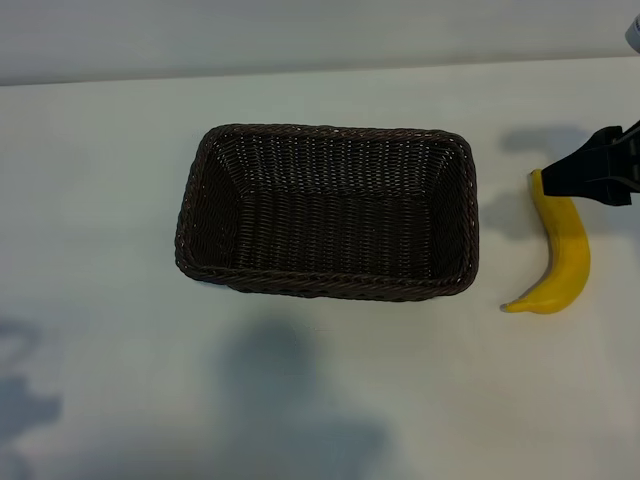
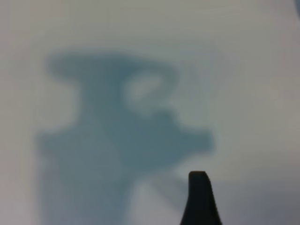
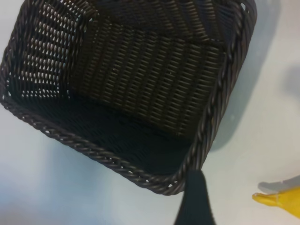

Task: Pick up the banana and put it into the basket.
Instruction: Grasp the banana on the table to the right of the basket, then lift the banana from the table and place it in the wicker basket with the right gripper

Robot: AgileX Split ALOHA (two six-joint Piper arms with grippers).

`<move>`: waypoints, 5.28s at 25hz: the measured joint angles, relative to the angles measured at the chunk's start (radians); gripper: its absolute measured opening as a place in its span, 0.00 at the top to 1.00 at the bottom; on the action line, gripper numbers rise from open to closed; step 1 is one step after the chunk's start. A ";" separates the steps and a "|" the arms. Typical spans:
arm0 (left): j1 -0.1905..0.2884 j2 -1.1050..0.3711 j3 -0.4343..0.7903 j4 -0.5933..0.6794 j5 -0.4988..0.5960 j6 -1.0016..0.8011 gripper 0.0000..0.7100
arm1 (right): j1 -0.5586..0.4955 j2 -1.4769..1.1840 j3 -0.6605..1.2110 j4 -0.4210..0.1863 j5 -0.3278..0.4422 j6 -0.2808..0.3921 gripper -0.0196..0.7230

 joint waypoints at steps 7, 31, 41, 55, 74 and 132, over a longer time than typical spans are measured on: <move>0.000 -0.090 0.012 0.000 0.001 0.000 0.24 | 0.000 0.000 0.000 -0.020 0.000 0.000 0.24; 0.000 -0.365 0.015 0.000 0.001 0.000 0.24 | 0.008 0.201 -0.183 -0.184 0.016 0.236 0.24; 0.000 -0.365 0.015 0.001 0.001 0.000 0.24 | 0.240 0.305 -0.370 -0.774 0.161 0.792 0.24; 0.000 -0.365 0.016 0.001 0.001 0.000 0.24 | 0.244 0.523 -0.463 -0.816 0.182 0.841 0.24; 0.000 -0.365 0.016 0.001 0.001 0.000 0.24 | 0.198 0.654 -0.463 -0.759 0.126 0.681 0.24; 0.000 -0.365 0.017 0.003 0.001 0.000 0.24 | 0.198 0.778 -0.463 -0.798 0.046 0.647 0.40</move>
